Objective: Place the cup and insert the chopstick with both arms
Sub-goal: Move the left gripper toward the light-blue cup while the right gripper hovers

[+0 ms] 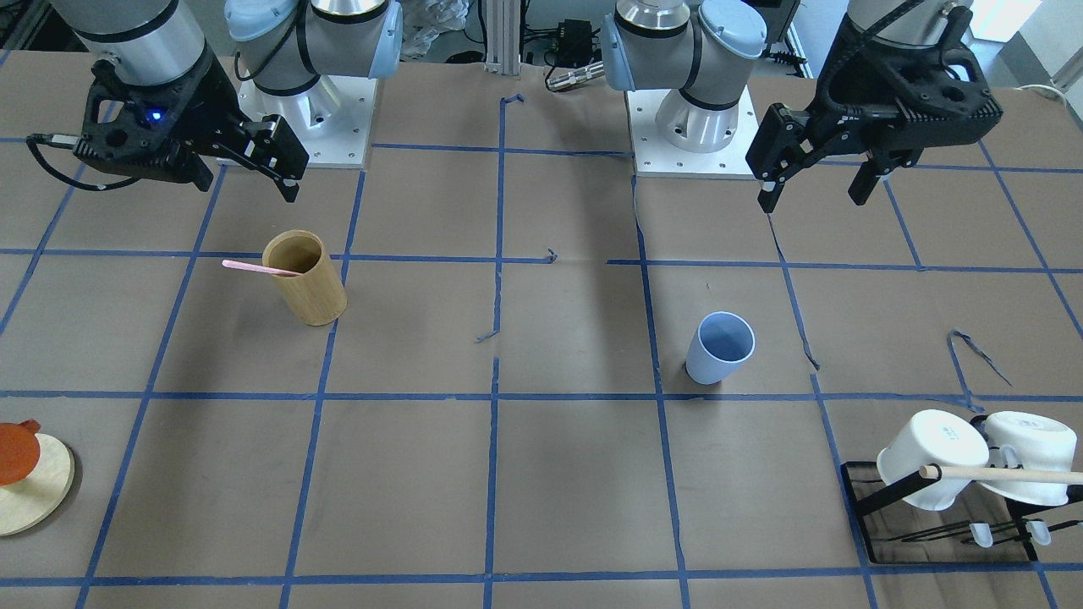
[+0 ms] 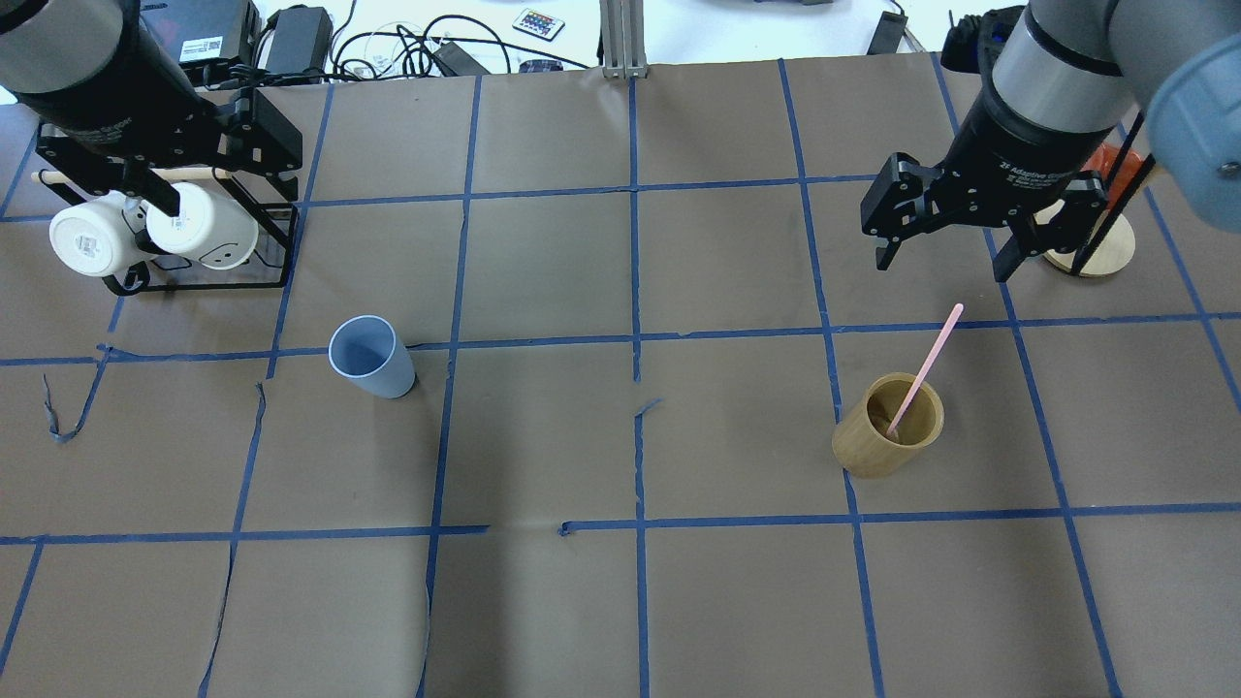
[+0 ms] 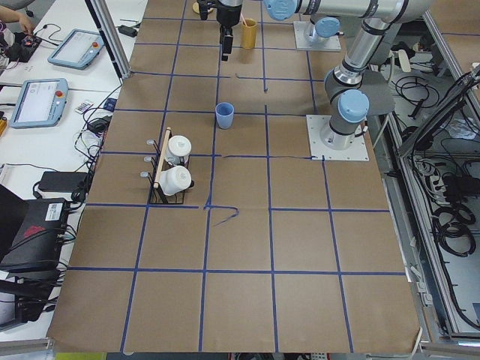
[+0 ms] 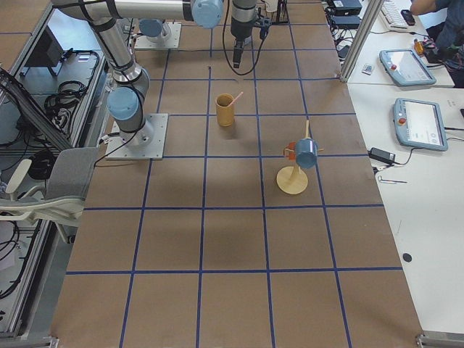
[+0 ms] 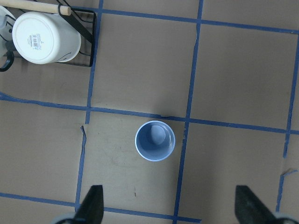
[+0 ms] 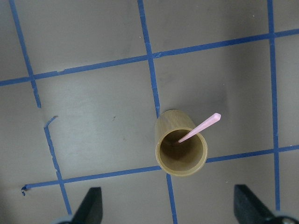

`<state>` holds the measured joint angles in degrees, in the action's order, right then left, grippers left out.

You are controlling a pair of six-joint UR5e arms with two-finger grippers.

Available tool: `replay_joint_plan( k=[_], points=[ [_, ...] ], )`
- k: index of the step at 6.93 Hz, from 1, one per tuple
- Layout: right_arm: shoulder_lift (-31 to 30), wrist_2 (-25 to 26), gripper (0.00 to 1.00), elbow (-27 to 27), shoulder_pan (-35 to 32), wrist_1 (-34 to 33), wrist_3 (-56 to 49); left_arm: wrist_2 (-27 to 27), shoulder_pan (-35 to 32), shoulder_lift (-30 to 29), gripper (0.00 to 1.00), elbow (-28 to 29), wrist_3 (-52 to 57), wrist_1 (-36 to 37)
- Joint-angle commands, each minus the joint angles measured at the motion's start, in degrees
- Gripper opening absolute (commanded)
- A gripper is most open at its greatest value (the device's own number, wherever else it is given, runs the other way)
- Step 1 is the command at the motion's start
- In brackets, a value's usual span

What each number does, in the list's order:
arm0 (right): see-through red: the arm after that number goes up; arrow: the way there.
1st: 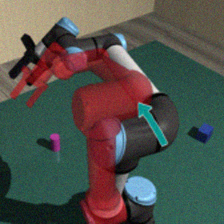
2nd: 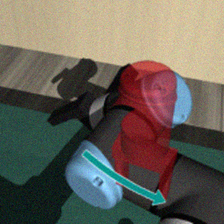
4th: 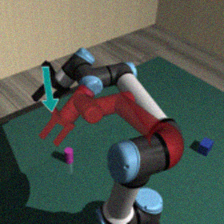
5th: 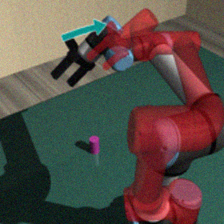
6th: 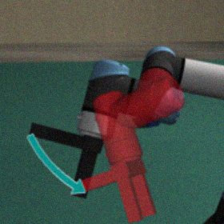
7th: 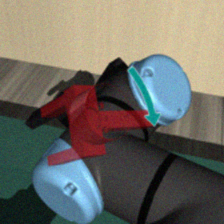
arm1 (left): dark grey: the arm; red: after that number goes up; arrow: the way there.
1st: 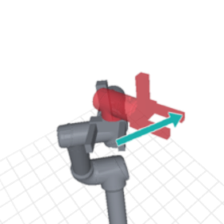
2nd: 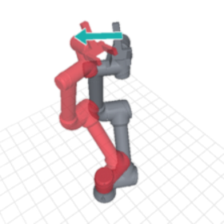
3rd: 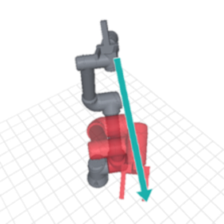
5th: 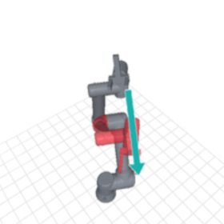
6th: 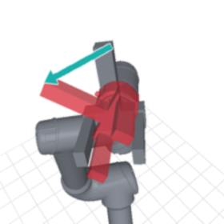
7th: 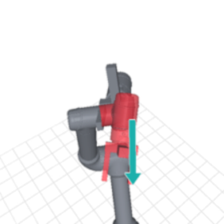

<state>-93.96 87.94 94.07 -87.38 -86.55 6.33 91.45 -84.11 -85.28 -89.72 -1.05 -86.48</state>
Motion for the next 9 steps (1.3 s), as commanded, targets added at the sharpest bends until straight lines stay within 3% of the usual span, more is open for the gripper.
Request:
replay_joint_plan(
  k=[1,9],
  points=[
    [-0.08,-0.14,1.0,0.32,-0.08,-0.89,0.09,-0.05,0.17,0.11,1.0,0.33,0.43,0.08],
    [0.02,-1.19,1.0,-0.12,0.19,-2.48,-0.62,-1.01,0.96,-0.07,1.0,0.25,-0.27,-0.09]
  ],
)
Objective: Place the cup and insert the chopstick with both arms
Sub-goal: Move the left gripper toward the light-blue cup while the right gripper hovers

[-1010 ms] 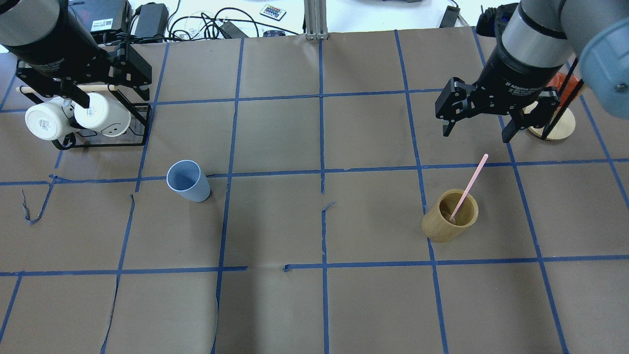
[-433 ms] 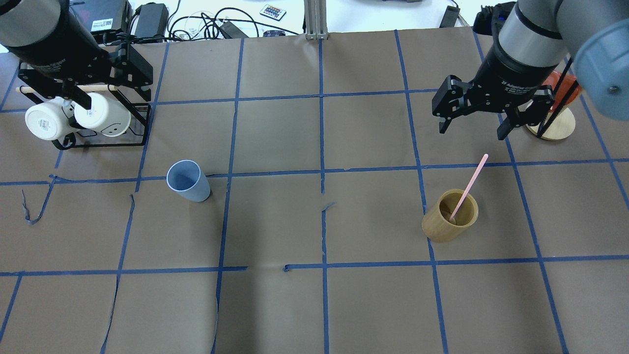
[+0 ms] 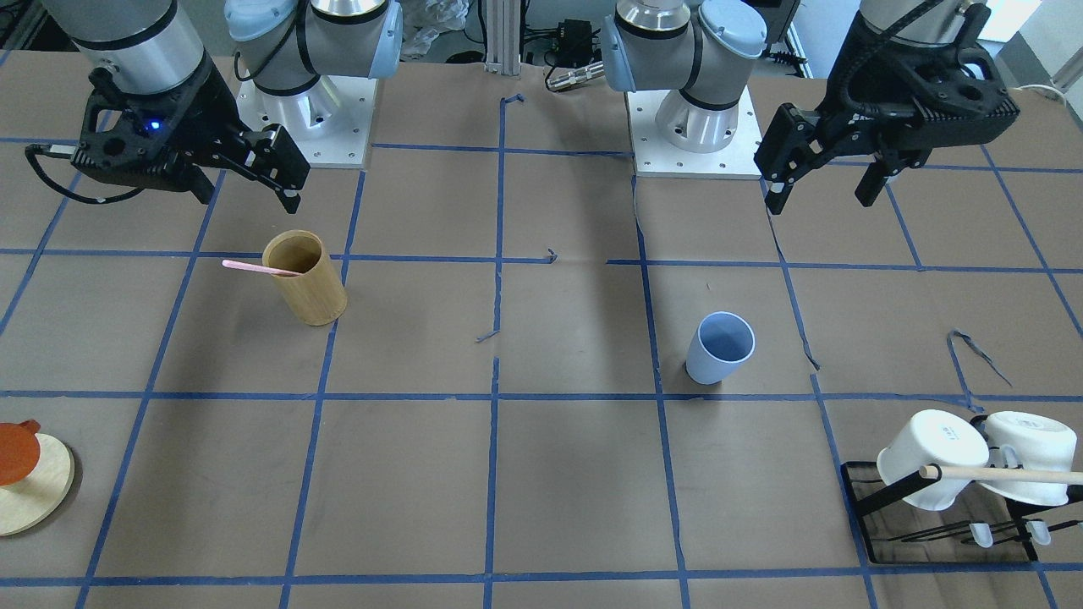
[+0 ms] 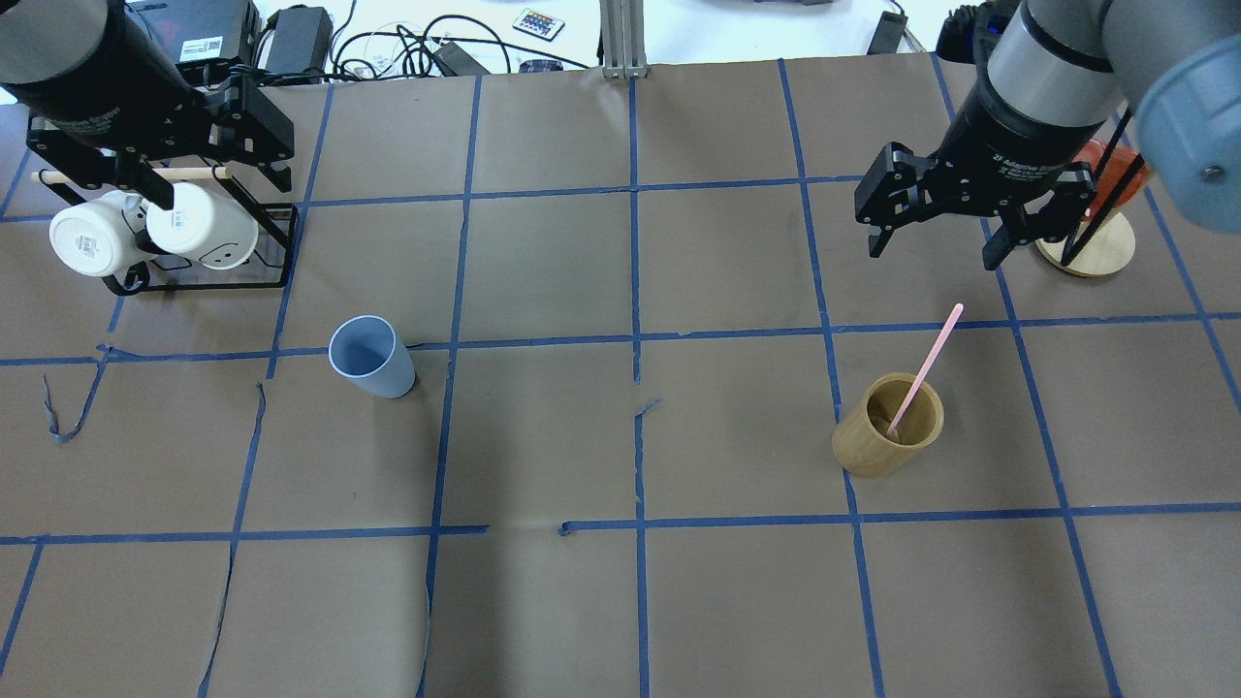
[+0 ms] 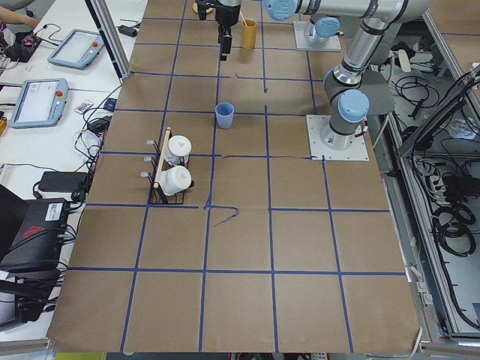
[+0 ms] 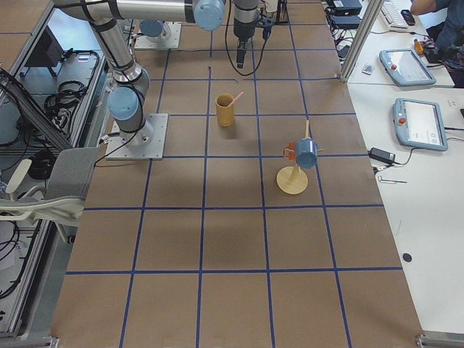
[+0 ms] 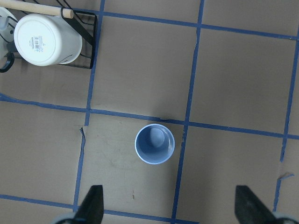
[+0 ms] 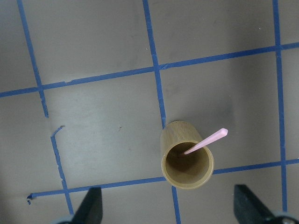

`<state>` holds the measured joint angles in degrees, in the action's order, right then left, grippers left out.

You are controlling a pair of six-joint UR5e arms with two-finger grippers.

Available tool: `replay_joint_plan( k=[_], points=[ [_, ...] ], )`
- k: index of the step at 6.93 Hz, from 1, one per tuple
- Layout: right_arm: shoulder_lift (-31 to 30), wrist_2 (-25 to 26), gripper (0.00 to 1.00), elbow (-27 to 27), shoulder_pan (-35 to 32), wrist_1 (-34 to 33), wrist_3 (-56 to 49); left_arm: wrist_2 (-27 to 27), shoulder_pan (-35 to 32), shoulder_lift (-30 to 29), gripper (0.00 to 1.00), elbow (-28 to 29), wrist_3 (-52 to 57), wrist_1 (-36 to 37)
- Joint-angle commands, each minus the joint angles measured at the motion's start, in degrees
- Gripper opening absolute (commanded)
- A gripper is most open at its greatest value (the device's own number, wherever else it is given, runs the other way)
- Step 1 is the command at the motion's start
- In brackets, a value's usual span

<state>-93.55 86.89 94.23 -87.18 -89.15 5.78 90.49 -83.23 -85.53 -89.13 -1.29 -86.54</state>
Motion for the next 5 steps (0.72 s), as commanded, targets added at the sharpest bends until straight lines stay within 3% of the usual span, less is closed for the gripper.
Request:
replay_joint_plan(
  k=[1,4,5],
  points=[
    [-0.58,-0.93,1.0,-0.53,-0.35,0.73,0.02,-0.05,0.0,0.28,1.0,-0.43,-0.12,-0.03],
    [-0.67,-0.24,1.0,-3.17,-0.53,4.94,0.28,0.21,2.52,-0.6,1.0,-0.6,1.02,-0.12],
    [-0.06,0.29,1.0,-2.91,-0.27,2.25,0.29,0.12,4.89,-0.69,1.0,-1.39,1.11,-0.64]
  ],
)
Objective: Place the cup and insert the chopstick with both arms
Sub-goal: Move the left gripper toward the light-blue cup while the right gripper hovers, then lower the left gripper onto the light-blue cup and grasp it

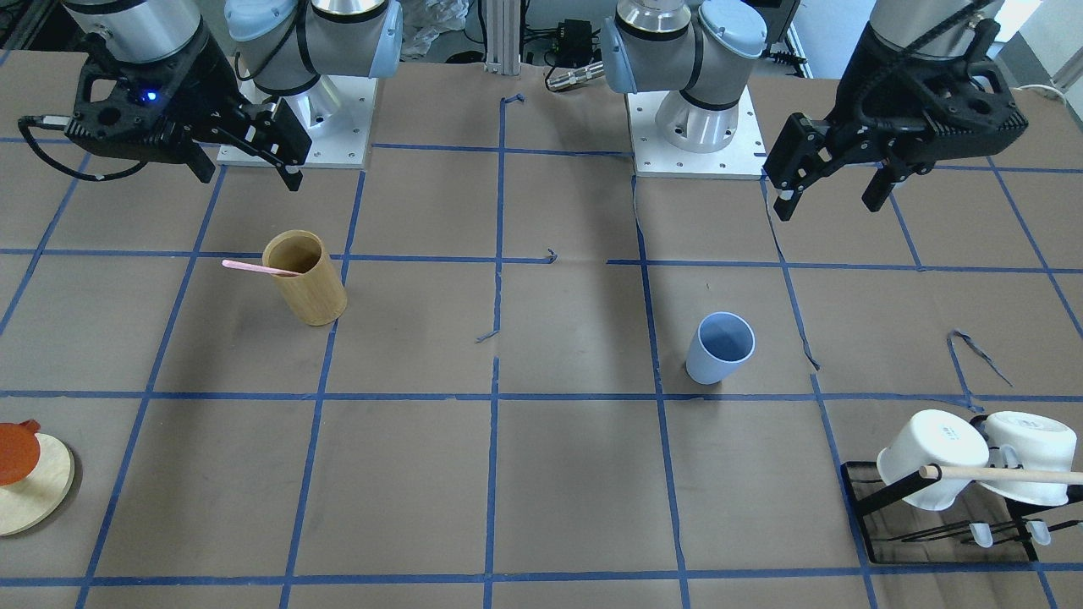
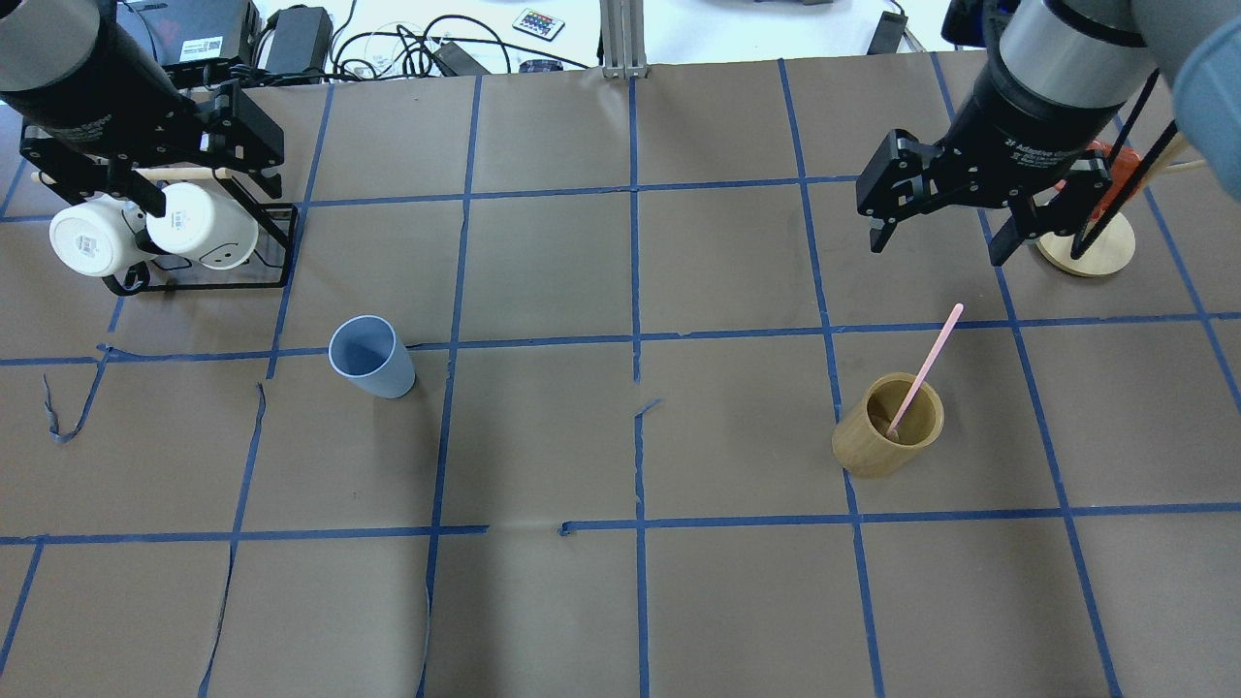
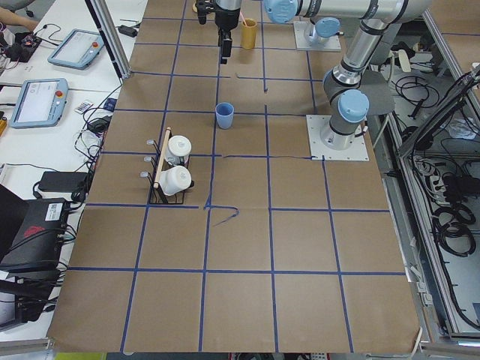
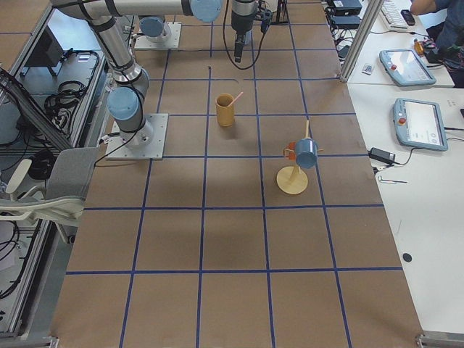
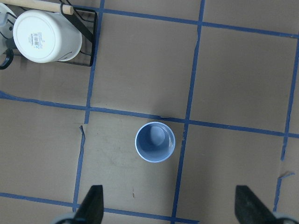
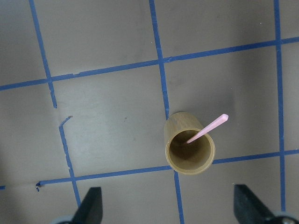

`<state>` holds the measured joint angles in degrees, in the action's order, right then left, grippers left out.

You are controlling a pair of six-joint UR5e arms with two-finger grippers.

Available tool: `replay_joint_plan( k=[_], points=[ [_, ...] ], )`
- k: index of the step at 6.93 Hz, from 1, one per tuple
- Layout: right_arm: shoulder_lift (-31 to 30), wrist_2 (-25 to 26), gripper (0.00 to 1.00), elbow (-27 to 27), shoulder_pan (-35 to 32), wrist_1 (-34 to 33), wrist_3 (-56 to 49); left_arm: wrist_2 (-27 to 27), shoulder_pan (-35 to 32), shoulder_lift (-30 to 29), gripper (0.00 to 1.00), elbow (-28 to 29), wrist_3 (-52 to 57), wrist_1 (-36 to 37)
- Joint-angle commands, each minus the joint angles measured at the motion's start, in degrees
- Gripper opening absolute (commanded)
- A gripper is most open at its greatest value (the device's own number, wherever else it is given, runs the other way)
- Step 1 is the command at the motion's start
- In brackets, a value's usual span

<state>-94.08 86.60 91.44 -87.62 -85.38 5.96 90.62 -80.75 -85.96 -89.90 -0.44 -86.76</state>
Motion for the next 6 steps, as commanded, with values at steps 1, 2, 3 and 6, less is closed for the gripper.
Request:
replay_joint_plan(
  k=[1,2,3,6],
  points=[
    [0.73,0.77,1.0,0.31,0.08,-2.59,0.45,-0.18,4.27,-0.26,1.0,-4.2,0.36,0.27],
    [2.13,0.85,1.0,2.06,1.21,-4.34,0.54,-0.19,4.72,-0.26,1.0,-8.67,0.18,2.19],
    [3.45,2.16,1.0,4.86,3.23,-7.23,0.46,-0.19,4.72,-0.26,1.0,-12.89,0.18,7.08],
    [5.91,2.26,1.0,10.5,5.62,-15.75,0.54,-0.19,4.55,-2.54,1.0,-22.41,2.89,16.32]
  ],
)
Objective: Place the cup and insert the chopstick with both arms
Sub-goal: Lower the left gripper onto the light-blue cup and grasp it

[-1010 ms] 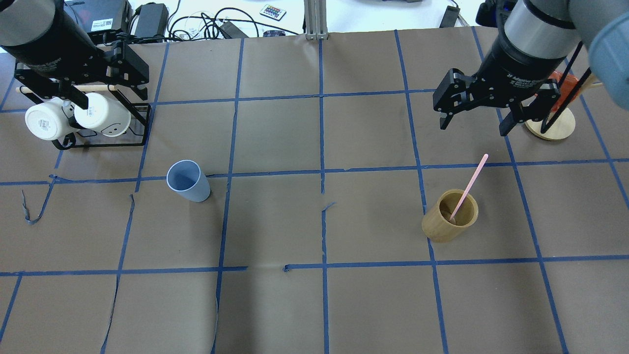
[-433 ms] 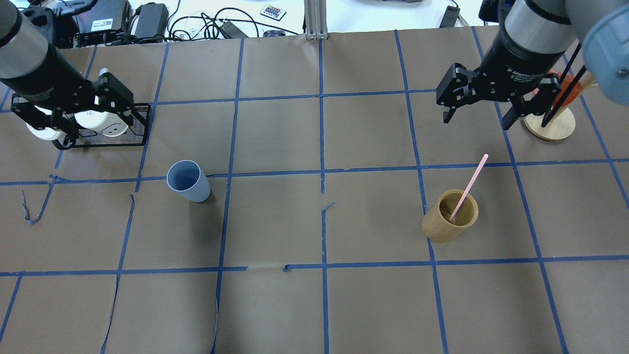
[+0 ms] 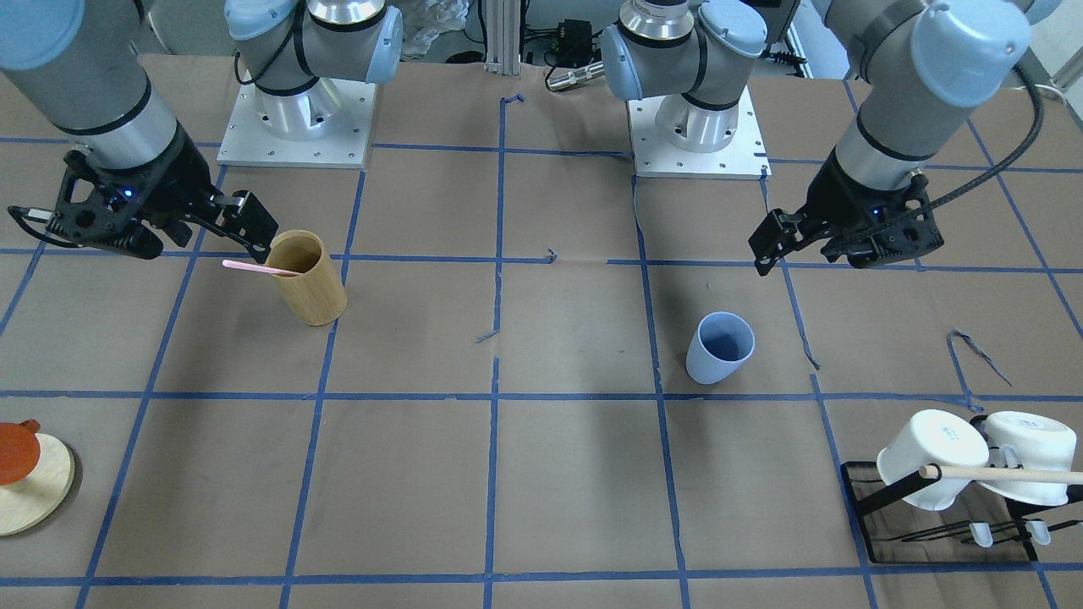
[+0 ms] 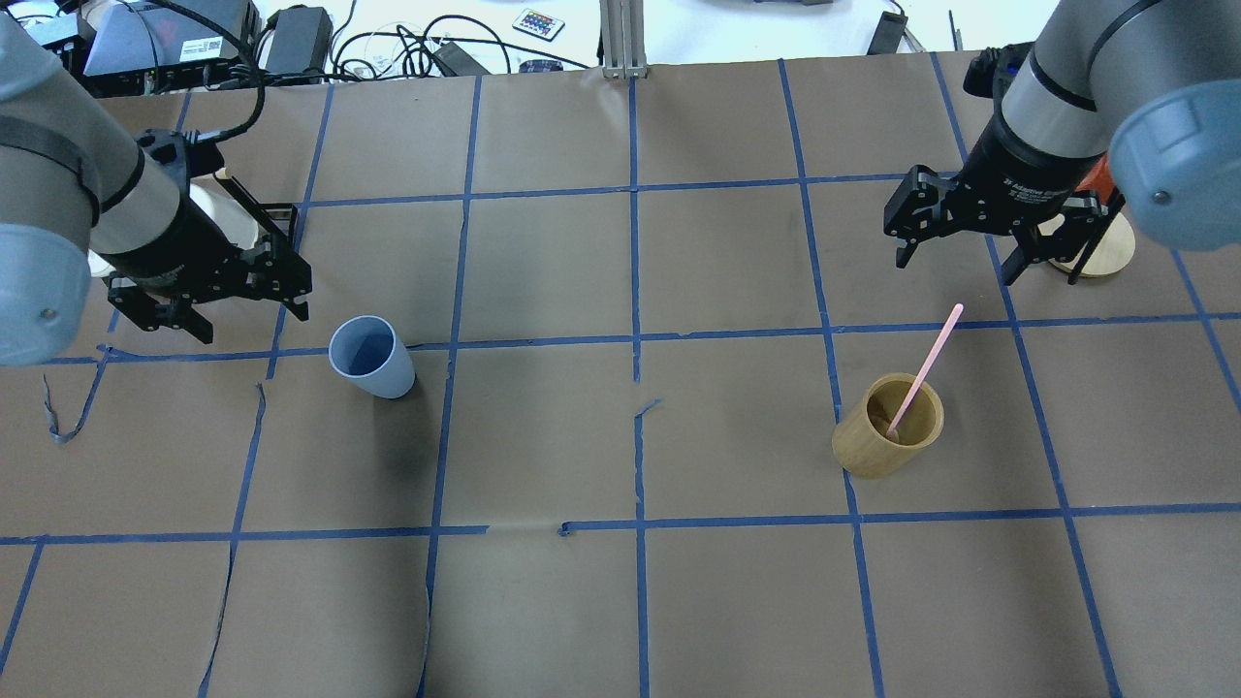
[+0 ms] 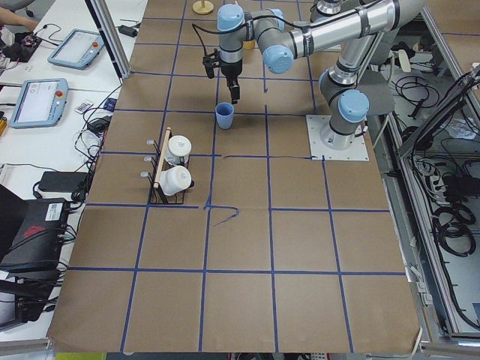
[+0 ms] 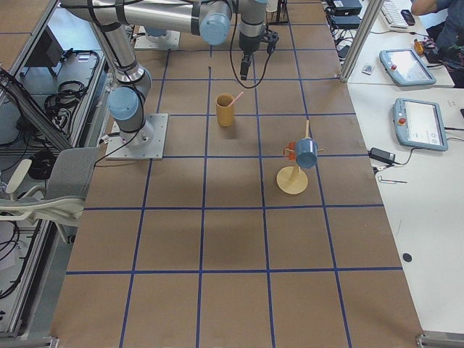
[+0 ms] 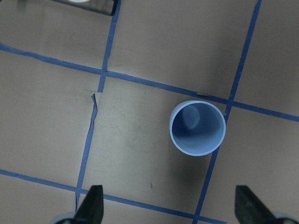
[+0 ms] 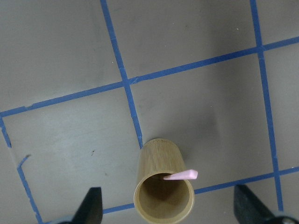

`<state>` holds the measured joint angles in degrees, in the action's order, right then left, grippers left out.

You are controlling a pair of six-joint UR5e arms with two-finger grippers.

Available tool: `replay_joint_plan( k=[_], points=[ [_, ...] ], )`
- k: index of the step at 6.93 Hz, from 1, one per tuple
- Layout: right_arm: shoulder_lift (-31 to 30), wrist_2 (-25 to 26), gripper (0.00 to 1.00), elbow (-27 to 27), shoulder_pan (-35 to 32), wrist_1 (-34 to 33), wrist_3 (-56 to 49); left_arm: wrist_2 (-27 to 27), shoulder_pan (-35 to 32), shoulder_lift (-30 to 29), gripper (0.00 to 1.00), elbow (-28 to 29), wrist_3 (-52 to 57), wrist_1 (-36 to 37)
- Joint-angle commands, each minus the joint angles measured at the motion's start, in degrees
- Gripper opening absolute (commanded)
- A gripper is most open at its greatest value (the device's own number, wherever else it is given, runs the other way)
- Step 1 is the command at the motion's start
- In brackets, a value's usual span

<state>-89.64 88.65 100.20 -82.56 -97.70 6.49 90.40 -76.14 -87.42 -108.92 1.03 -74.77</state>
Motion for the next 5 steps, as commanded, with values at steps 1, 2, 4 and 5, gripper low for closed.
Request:
replay_joint_plan(
  k=[1,2,4,5],
  points=[
    [1.66,0.21,1.0,2.45,0.65,-3.46,0.01,0.21,-0.24,-2.57,1.0,-5.31,1.43,10.12],
    [1.74,0.3,0.93,2.98,0.65,-3.64,0.01,0.04,-0.41,-3.63,1.0,-6.12,1.35,13.31],
    [2.01,2.82,0.74,3.07,1.17,-3.03,0.1,-0.05,-0.76,-5.91,1.0,-6.91,0.47,16.05],
    [2.01,4.59,0.68,3.16,1.52,-2.68,0.18,0.04,-0.85,-6.45,1.0,-7.79,0.99,16.06]
  ],
)
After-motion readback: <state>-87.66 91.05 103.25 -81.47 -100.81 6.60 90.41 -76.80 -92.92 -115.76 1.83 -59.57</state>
